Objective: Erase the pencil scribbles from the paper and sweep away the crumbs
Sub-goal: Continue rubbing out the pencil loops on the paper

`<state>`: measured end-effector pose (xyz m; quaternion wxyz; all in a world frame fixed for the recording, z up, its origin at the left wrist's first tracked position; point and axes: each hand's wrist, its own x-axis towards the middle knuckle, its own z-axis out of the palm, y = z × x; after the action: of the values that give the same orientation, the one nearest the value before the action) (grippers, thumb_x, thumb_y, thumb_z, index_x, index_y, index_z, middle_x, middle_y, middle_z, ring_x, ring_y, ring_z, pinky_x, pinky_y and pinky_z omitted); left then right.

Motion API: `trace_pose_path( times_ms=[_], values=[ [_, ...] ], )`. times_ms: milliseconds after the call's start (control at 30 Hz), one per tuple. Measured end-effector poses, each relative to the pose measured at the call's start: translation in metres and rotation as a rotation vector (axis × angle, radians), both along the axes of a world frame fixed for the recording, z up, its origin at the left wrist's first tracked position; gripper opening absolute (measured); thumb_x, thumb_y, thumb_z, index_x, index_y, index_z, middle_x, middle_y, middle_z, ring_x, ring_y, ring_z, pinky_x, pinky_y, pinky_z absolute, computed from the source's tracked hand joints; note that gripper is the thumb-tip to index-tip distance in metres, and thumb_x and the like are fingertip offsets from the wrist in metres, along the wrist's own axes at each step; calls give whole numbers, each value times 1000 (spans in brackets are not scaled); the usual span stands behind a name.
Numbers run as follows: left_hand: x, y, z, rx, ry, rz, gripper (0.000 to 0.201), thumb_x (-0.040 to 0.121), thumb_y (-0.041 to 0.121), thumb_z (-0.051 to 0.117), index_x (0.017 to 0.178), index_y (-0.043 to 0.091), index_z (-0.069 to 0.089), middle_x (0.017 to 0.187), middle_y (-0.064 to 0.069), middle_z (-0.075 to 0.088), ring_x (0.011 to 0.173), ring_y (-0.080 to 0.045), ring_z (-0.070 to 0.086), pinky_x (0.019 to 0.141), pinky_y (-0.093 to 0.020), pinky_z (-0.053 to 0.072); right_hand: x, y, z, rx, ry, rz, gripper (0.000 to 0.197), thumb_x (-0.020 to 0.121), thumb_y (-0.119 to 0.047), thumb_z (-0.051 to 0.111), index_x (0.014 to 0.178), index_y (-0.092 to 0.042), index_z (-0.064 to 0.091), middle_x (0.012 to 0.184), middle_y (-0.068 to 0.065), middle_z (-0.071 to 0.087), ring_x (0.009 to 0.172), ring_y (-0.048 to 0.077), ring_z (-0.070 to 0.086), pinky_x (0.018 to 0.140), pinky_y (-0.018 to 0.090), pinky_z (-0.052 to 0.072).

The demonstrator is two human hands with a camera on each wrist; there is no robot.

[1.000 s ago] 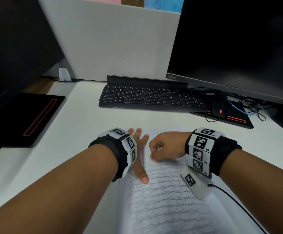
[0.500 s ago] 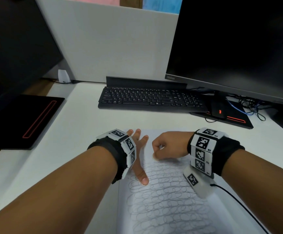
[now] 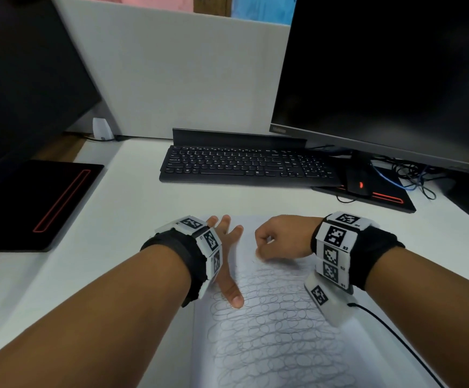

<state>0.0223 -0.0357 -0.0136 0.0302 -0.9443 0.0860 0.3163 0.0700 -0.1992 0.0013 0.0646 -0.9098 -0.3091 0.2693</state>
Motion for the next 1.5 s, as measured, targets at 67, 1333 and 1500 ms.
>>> trace_pose_path(
  times_ms=[67, 1333, 1500],
  values=[
    [1, 0, -1, 7, 4, -2, 140, 62, 68, 78, 152, 27, -22, 158, -5, -29, 147, -29, -22, 116, -59, 0, -2, 1, -1, -35, 60, 35, 23, 92, -35, 60, 78, -17, 58, 78, 1, 59, 71, 14, 53, 71, 29, 44],
    [6, -34, 8, -24, -189, -155, 142, 58, 76, 74, 155, 25, -16, 157, -9, -32, 143, -28, -32, 117, -53, -13, 0, -16, 15, 53, -74, -110, 13, 83, -38, 74, 85, -25, 72, 82, -9, 68, 72, 5, 59, 73, 26, 48],
    [11, -31, 6, -91, -64, -116, 131, 65, 67, 78, 155, 32, -11, 162, -5, -20, 148, -25, -18, 120, -54, 0, 2, -20, 11, 142, -128, -201, 18, 74, -28, 82, 85, -31, 68, 96, -11, 59, 94, 11, 56, 81, 28, 48]
  ],
)
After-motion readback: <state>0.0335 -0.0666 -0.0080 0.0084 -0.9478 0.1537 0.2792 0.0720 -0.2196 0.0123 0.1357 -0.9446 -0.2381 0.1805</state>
